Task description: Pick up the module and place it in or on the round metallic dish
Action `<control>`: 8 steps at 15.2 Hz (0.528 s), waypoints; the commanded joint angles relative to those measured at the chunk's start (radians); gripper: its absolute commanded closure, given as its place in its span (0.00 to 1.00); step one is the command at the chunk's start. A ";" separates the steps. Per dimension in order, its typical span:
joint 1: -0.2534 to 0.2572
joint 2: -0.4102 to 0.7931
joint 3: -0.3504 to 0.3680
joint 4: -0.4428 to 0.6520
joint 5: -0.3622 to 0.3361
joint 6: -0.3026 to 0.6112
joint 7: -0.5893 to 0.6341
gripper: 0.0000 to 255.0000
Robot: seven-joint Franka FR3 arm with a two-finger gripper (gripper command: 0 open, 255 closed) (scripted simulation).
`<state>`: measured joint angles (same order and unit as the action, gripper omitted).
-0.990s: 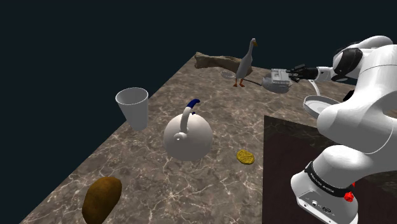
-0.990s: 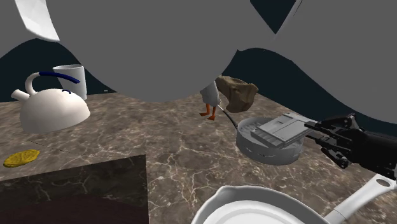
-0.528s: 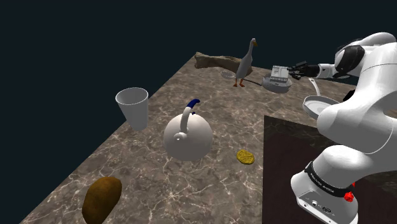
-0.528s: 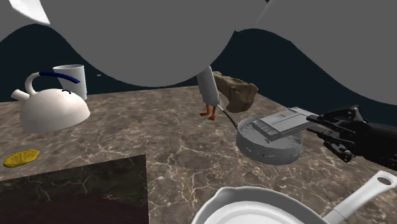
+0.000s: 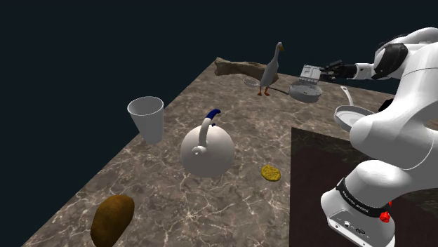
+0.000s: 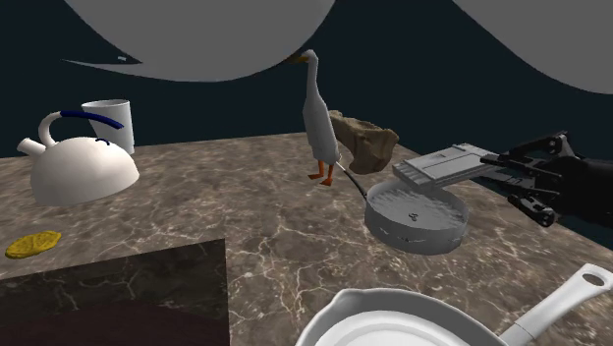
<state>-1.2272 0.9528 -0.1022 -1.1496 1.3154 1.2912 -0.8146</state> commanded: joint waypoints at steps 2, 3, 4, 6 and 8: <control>-0.001 -0.029 0.000 -0.011 0.002 -0.007 0.018 1.00; -0.001 -0.037 0.000 -0.013 0.003 -0.009 0.024 1.00; -0.002 -0.046 0.000 -0.014 0.003 -0.011 0.030 1.00; 0.012 -0.107 -0.003 -0.097 0.000 0.001 0.011 1.00; 0.038 -0.203 -0.007 -0.240 -0.007 0.027 -0.030 1.00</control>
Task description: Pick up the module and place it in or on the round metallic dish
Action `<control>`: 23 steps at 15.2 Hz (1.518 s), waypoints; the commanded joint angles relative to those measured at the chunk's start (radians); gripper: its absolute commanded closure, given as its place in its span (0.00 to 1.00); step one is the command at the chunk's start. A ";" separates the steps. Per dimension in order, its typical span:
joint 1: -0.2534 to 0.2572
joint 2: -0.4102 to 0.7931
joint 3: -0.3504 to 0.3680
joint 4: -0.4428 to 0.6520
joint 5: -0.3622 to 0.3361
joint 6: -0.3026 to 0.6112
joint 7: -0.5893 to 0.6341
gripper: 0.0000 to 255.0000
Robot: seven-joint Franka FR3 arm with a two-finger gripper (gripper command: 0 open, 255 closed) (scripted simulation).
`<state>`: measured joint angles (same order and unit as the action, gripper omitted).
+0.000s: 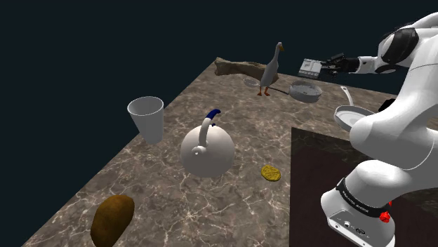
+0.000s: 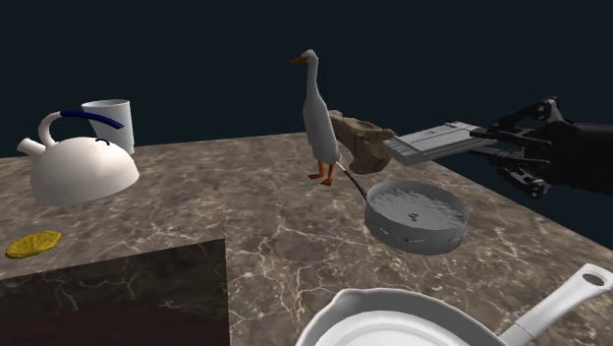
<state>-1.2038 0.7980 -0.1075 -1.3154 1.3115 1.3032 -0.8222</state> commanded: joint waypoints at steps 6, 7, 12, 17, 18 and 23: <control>0.016 -0.012 -0.001 -0.075 -0.007 0.027 -0.059 1.00; 0.016 -0.003 -0.001 -0.073 -0.008 0.029 -0.065 1.00; 0.016 0.040 -0.001 -0.063 -0.010 0.040 -0.097 1.00; 0.016 0.080 0.000 -0.049 -0.012 0.048 -0.123 1.00; 0.016 0.080 0.000 -0.049 -0.012 0.048 -0.123 1.00; 0.017 0.080 0.000 -0.049 -0.011 0.048 -0.123 1.00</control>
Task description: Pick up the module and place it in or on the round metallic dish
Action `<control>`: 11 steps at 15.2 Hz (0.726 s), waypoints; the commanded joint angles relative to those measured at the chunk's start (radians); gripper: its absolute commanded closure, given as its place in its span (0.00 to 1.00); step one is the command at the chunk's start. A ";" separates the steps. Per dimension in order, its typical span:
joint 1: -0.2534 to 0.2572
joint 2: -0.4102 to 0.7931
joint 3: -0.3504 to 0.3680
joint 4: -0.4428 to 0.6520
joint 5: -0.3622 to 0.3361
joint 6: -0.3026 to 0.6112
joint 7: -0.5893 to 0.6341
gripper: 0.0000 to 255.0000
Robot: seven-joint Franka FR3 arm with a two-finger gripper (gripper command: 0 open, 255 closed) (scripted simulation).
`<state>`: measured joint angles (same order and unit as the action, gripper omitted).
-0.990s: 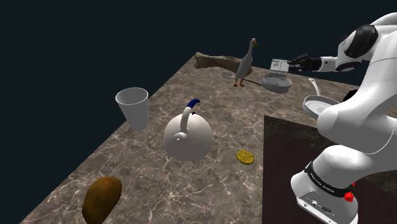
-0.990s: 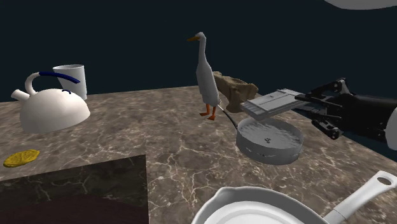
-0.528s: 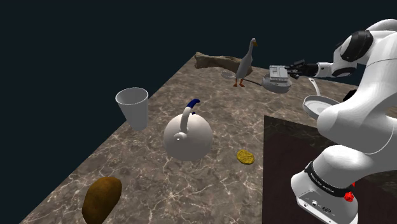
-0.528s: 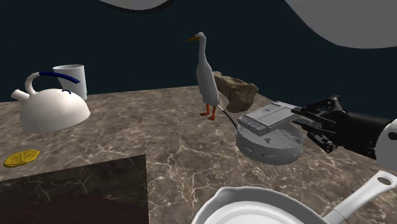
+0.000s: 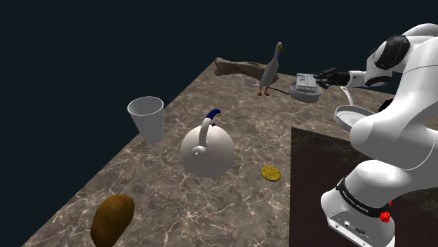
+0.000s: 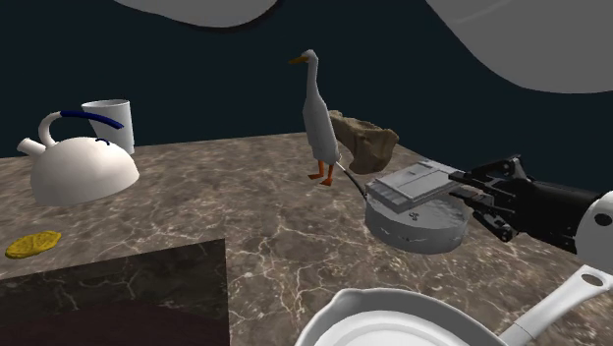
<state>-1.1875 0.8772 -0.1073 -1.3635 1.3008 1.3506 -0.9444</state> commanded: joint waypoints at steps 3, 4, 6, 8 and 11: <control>0.000 0.002 0.000 0.001 -0.001 0.001 0.000 0.00; 0.000 0.002 0.000 0.002 0.000 0.001 0.001 0.00; 0.001 0.001 -0.001 -0.001 0.000 0.000 -0.001 0.00; -0.032 0.028 -0.013 0.055 -0.011 -0.042 0.015 0.00; -0.063 0.056 -0.021 0.113 -0.019 -0.080 0.033 0.00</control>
<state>-1.2402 0.9164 -0.1249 -1.2773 1.2853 1.2802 -0.9229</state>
